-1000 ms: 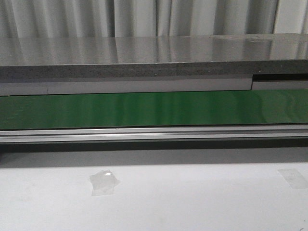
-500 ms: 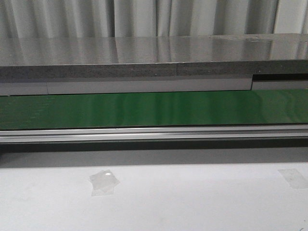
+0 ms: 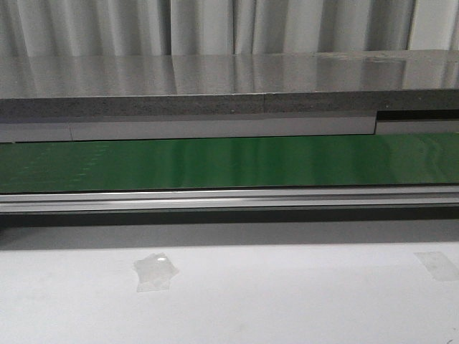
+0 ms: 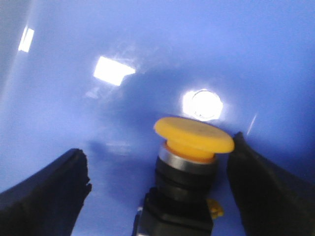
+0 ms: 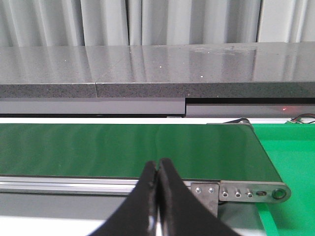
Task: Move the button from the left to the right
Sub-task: 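Close the left gripper around the yellow-capped button's black body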
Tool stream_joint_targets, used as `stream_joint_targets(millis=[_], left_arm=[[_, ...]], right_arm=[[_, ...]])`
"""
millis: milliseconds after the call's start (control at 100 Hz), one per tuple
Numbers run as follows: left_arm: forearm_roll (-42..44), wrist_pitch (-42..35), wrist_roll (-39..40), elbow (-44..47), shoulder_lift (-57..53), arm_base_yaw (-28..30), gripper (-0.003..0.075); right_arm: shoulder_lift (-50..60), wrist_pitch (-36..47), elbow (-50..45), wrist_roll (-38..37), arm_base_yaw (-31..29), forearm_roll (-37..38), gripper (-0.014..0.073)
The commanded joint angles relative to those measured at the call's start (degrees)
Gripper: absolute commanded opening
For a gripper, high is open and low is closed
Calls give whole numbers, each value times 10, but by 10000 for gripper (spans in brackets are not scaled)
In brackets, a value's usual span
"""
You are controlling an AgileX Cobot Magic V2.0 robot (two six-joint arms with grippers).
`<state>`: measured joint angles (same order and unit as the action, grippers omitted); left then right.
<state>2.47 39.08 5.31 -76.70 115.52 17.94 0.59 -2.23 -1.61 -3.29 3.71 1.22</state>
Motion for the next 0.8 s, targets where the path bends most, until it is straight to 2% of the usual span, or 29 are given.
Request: stream_joint_targets(millis=[0, 240, 360, 790], left_arm=[[-4, -8, 0, -12, -24, -1, 475], [-4, -8, 0, -12, -24, -1, 99], [-4, -8, 0, -12, -24, -1, -20], [-3, -13, -9, -15, -111, -1, -20]], right_arm=[[8, 47, 9, 1, 1, 4, -68], [8, 47, 9, 1, 1, 4, -68], [8, 47, 9, 1, 1, 4, -68], [8, 47, 9, 1, 1, 4, -68]])
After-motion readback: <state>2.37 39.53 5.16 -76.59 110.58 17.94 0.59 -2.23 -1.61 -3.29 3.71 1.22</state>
